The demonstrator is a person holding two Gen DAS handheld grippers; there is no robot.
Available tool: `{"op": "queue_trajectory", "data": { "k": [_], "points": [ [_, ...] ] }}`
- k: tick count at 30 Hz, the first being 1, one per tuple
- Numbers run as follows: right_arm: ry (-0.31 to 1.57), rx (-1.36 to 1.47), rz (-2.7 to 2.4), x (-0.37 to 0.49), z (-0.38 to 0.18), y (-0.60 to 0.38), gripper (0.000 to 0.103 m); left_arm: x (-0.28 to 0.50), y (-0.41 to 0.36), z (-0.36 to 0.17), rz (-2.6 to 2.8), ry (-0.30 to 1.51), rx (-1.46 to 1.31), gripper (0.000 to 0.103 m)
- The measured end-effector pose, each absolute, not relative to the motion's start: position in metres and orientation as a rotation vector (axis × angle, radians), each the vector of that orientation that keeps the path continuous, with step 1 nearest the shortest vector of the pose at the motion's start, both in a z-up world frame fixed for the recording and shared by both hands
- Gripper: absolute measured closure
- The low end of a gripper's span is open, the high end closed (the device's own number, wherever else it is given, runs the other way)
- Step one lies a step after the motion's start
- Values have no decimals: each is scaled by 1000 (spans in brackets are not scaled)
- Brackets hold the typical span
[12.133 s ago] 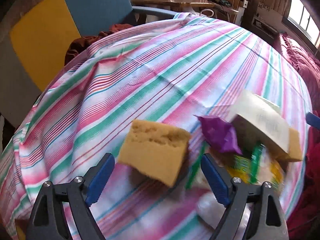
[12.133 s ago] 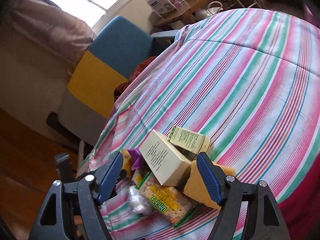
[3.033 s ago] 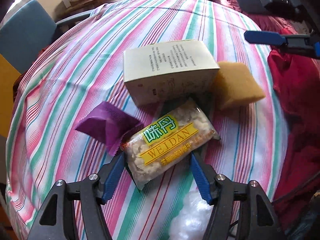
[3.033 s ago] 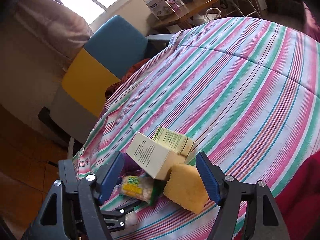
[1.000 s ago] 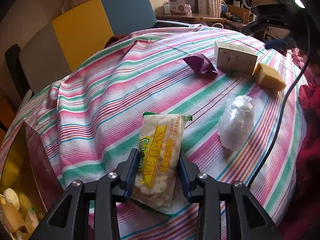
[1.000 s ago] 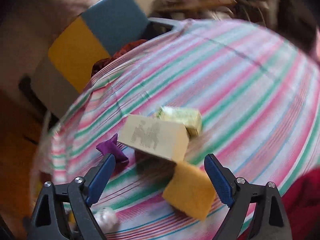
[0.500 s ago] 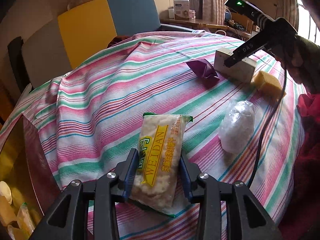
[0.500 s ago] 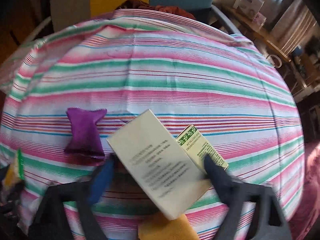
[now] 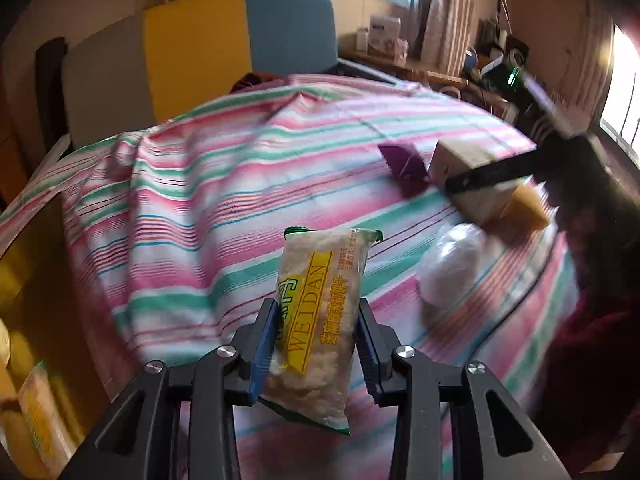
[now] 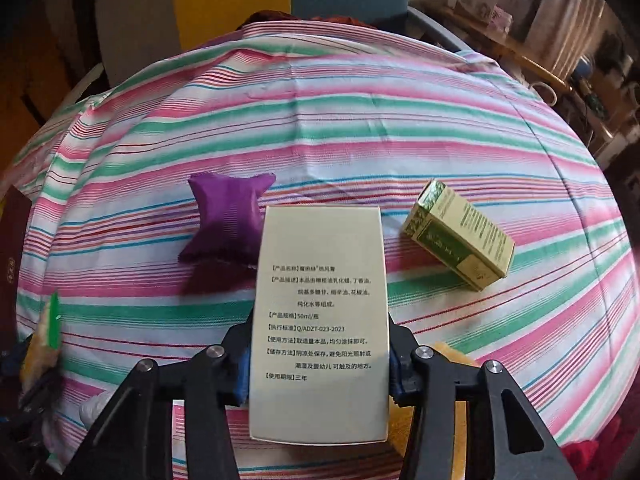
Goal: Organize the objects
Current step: 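Lower the cracker packet into the gold tray and open the left tool, then carry the white box into the gold tray and open the right tool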
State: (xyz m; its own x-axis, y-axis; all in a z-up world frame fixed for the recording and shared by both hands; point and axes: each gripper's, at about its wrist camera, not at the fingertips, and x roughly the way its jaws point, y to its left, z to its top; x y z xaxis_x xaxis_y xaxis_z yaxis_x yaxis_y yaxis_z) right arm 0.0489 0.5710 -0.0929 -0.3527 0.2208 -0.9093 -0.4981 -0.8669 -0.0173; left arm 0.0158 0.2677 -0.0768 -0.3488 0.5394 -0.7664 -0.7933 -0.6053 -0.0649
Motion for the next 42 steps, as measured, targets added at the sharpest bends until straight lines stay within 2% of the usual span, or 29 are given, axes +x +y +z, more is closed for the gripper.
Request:
{"op": "queue_trajectory", "data": {
  "k": [5,11,16,23,27,32,39,42],
  "points": [
    [343,-1436,2247,50,-92,566,54,10,227,-35,2079,247,-983,65],
    [325,-1441,2254,48,-90,565,53,-47,158,-6,2279,100,-1059,65],
    [308,-1447,2263,46,-90,562,53,-123,104,-26,2397,-35,-1281,65],
    [308,-1452,2265,46,-90,560,53,-183,83,-83,2458,-66,-1568,65],
    [310,-1451,2264,46,-89,560,53,-186,88,-96,2519,19,-1597,65],
    [310,-1451,2264,46,-89,559,53,-183,85,-89,2499,-4,-1583,60],
    [307,-1436,2264,46,-87,561,53,-145,76,-47,2575,-16,-1432,60],
    [363,-1365,2283,52,-76,567,53,-116,73,-27,2613,-8,-1329,60]
  ]
}}
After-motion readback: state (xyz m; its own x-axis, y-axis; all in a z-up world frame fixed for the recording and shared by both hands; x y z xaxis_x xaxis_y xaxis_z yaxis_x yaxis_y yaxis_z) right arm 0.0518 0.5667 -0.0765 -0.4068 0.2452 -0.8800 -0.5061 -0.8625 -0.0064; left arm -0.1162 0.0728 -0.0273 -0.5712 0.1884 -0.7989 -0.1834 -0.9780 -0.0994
